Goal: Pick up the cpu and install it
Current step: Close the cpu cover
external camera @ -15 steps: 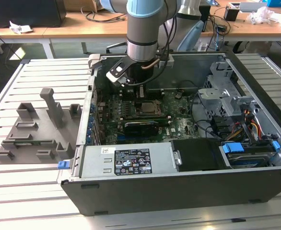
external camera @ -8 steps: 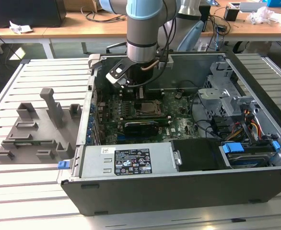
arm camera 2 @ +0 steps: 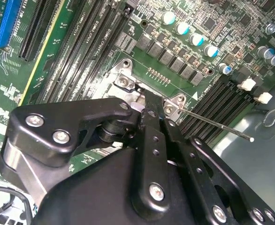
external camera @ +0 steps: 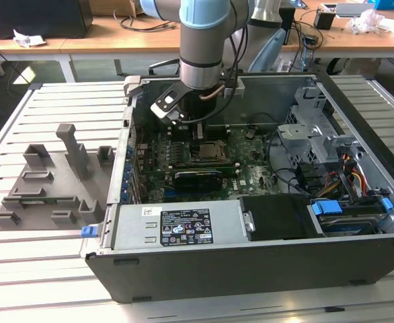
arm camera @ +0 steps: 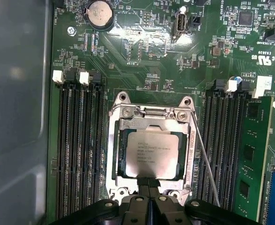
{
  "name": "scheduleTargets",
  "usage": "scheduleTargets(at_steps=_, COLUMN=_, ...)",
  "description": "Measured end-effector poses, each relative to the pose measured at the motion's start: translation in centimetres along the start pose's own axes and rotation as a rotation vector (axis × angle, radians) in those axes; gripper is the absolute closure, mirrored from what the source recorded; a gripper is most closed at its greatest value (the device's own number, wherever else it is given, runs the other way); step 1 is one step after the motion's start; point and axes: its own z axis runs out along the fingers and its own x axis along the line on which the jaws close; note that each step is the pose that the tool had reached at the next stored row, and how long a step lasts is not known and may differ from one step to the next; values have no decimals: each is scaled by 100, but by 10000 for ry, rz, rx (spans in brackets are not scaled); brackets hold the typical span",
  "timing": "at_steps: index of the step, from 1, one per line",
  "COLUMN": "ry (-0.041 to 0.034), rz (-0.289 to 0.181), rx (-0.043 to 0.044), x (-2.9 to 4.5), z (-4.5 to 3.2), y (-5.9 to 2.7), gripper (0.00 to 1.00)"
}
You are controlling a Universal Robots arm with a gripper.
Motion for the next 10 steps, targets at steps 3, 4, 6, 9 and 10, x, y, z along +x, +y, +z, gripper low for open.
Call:
scheduleTargets(at_steps=3, ry=25, rz=-2, rx=-1, x=0, z=7, y=3, gripper=89)
scheduleTargets(at_steps=4, ry=31, rz=-3, rx=-2, x=0, z=7, y=5, gripper=89)
scheduleTargets(at_steps=6, ry=40, rz=-3, rx=-4, x=0, z=5, y=10, gripper=89)
scheduleTargets(at_steps=9, ry=46, rz=-5, rx=-7, x=-1, z=-48, y=16, gripper=89)
scheduleTargets(at_steps=10, ry=52, rz=-4, rx=-6, x=-2, z=-86, y=17, gripper=89)
